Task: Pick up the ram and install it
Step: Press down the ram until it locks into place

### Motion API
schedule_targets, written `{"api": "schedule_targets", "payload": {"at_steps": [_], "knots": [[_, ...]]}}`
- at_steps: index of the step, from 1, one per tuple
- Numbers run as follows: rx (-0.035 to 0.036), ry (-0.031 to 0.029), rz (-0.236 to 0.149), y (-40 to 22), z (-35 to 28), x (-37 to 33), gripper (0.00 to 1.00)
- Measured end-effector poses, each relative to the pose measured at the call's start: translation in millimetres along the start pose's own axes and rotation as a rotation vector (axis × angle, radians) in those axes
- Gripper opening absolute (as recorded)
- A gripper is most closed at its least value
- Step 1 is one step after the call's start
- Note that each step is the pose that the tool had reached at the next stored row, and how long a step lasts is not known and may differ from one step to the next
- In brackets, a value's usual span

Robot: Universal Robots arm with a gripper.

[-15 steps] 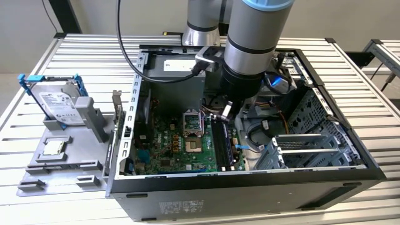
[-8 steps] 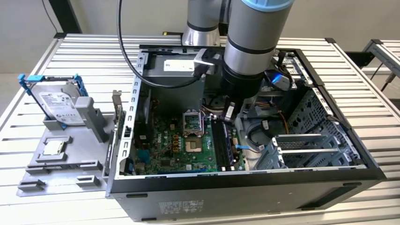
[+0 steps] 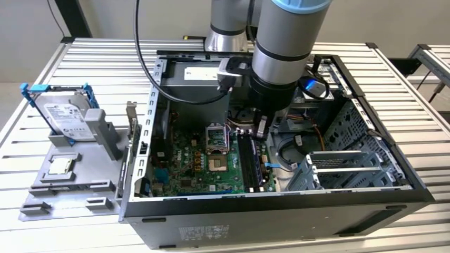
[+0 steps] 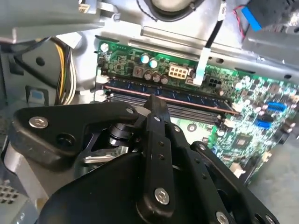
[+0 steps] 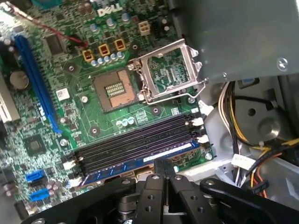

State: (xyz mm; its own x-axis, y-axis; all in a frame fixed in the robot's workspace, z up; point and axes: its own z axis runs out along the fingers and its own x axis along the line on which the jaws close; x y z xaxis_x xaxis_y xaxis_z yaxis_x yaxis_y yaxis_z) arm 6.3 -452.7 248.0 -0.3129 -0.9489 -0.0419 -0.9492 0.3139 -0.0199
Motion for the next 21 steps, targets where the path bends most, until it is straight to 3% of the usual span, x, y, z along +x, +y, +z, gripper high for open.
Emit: {"api": "schedule_targets", "payload": {"at_steps": [17, 21], "knots": [[-0.0086, -0.0073, -0.308, 0.0, 0.4, 0.0, 0.0], [-0.0088, -0.0075, -0.318, 0.0, 0.4, 0.0, 0.0]]}}
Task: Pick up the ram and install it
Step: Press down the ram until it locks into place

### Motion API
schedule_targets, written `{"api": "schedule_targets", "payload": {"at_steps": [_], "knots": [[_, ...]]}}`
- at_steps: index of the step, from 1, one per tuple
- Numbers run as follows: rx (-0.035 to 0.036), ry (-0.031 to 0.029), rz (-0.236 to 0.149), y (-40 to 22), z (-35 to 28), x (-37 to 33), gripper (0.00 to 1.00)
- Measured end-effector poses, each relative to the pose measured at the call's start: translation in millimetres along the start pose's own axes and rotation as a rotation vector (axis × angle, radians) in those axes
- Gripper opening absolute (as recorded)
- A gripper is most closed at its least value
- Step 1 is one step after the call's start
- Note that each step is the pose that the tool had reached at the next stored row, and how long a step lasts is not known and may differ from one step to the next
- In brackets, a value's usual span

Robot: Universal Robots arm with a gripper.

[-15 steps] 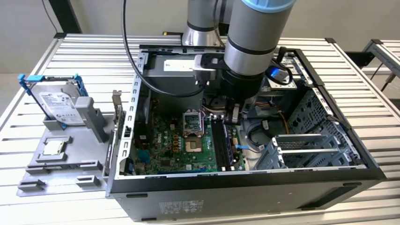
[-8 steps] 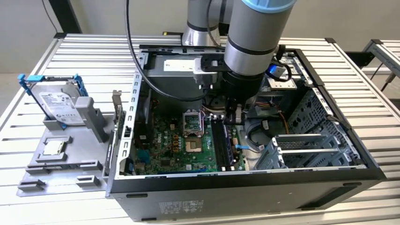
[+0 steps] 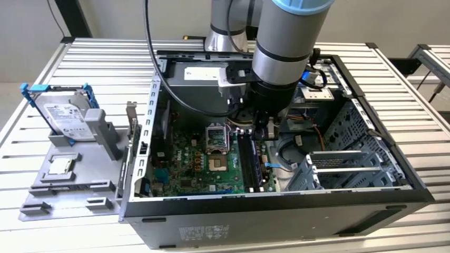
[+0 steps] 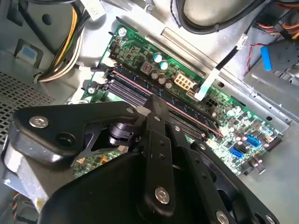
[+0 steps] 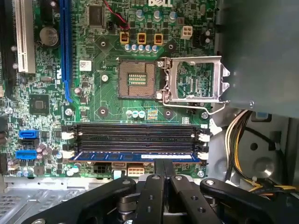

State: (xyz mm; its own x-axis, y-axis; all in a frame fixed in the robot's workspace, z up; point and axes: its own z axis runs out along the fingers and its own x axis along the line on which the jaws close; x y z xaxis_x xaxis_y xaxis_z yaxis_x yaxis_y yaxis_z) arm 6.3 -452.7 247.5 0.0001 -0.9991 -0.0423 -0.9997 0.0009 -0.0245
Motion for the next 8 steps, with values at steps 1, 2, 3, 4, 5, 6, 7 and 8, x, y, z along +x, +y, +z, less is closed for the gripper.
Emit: {"api": "schedule_targets", "payload": {"at_steps": [1, 2, 3, 4, 5, 6, 7, 8], "knots": [[0.0, -0.0001, 0.0, 0.0, 0.0, 0.0, 0.0], [0.0, -0.0001, 0.0, -0.1, 0.3, 0.1, 0.0], [-0.0001, -0.0002, 0.0, -1.0, 0.5, 0.3, 0.0], [-0.0001, 0.0001, 0.0, -2.5, 0.5, 1.0, 0.0], [-0.0001, -0.0001, 0.0, -3.6, 0.6, 2.1, 0.0], [-0.0001, -0.0001, 0.0, -4.1, 0.6, 3.0, 0.0], [-0.0001, 0.0, 0.0, -4.5, 0.6, 4.2, 0.0], [-0.0001, -0.0001, 0.0, -4.7, 0.7, 5.9, 0.0]]}}
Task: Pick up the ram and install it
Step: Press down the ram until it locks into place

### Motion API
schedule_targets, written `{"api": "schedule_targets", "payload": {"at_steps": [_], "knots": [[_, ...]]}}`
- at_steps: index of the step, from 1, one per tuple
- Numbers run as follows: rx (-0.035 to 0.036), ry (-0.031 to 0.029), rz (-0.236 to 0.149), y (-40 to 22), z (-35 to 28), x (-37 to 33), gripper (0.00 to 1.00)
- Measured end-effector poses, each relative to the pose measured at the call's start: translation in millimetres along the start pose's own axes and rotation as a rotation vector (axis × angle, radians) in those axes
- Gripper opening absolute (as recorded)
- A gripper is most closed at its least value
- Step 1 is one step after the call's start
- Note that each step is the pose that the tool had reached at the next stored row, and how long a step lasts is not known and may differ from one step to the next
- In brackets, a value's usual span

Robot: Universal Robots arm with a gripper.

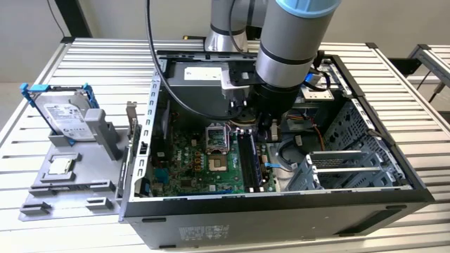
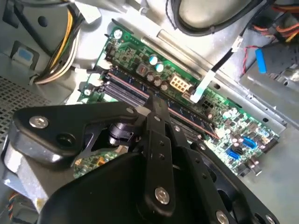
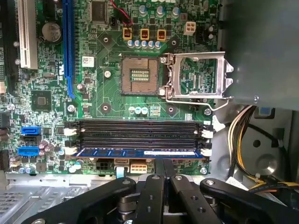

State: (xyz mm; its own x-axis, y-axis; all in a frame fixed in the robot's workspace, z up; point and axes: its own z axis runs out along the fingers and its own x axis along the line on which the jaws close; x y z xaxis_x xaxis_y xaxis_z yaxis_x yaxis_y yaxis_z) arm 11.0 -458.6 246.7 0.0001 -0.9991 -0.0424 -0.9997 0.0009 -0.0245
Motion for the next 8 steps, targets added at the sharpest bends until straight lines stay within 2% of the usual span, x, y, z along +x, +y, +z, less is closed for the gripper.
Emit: {"api": "schedule_targets", "payload": {"at_steps": [5, 8], "knots": [[0.0002, 0.0008, 0.0, -0.1, 0.8, 15.3, 0.0], [-0.0004, 0.0076, 0.0, 0.3, 2.5, 18.3, 0.0]]}}
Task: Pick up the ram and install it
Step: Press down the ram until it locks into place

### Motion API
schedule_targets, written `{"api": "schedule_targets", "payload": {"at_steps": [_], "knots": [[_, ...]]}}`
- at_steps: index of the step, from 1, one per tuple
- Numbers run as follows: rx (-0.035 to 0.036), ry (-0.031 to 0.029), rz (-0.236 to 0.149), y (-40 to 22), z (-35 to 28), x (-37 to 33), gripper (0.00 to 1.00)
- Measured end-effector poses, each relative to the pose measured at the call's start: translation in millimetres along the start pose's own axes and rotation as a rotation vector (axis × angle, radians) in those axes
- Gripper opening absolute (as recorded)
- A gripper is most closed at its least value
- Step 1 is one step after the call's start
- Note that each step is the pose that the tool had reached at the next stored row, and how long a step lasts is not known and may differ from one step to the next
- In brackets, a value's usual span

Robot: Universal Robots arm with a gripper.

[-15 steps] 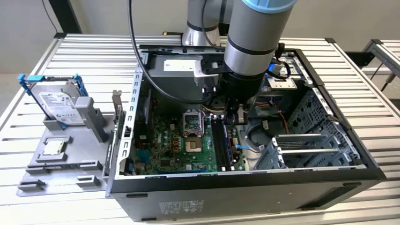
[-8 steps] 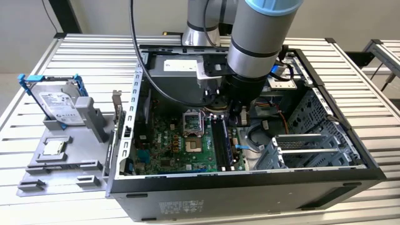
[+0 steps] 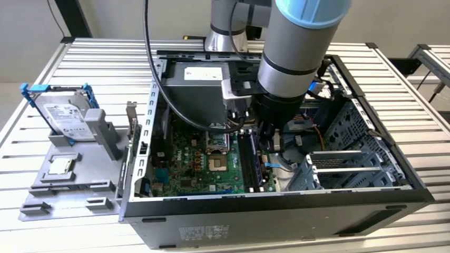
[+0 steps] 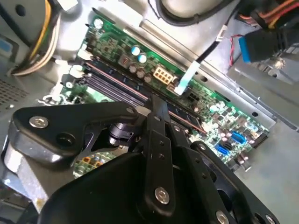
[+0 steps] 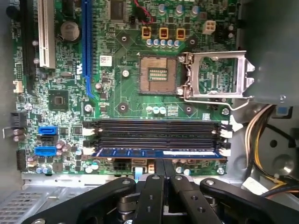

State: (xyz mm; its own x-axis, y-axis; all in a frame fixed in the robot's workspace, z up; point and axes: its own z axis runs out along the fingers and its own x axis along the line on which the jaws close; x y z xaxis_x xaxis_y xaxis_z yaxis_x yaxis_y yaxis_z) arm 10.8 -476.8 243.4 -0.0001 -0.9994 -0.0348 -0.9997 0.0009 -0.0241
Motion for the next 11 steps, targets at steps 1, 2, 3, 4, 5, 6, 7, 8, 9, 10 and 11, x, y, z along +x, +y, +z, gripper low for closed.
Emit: {"api": "schedule_targets", "payload": {"at_steps": [1, 2, 3, 4, 5, 6, 7, 8, 9, 10, 11], "knots": [[-0.0009, 0.0013, 0.0, -0.1, 0.1, 0.2, 0.0], [-0.0017, 0.0014, 0.0, -0.1, 0.1, 0.2, 0.0], [-0.0028, 0.0015, 0.0, -0.1, 0.1, 0.3, 0.0], [-0.0028, 0.0016, 0.0, 0.3, 0.0, 0.8, 0.0], [-0.0028, 0.0014, 0.0, 1.9, 0.2, 1.3, 0.0], [-0.0028, 0.0013, 0.0, 2.7, 1.6, 1.4, 0.0], [-0.0028, 0.0014, 0.0, 2.8, 3.5, 1.5, 0.0], [-0.0028, 0.0014, 0.0, 2.8, 5.4, 1.5, 0.0], [-0.0028, 0.0015, 0.0, 2.9, 7.1, 1.6, 0.0], [-0.0028, 0.0013, 0.0, 3.0, 9.0, 1.6, 0.0], [-0.0028, 0.0014, 0.0, 3.1, 10.7, 1.7, 0.0]]}}
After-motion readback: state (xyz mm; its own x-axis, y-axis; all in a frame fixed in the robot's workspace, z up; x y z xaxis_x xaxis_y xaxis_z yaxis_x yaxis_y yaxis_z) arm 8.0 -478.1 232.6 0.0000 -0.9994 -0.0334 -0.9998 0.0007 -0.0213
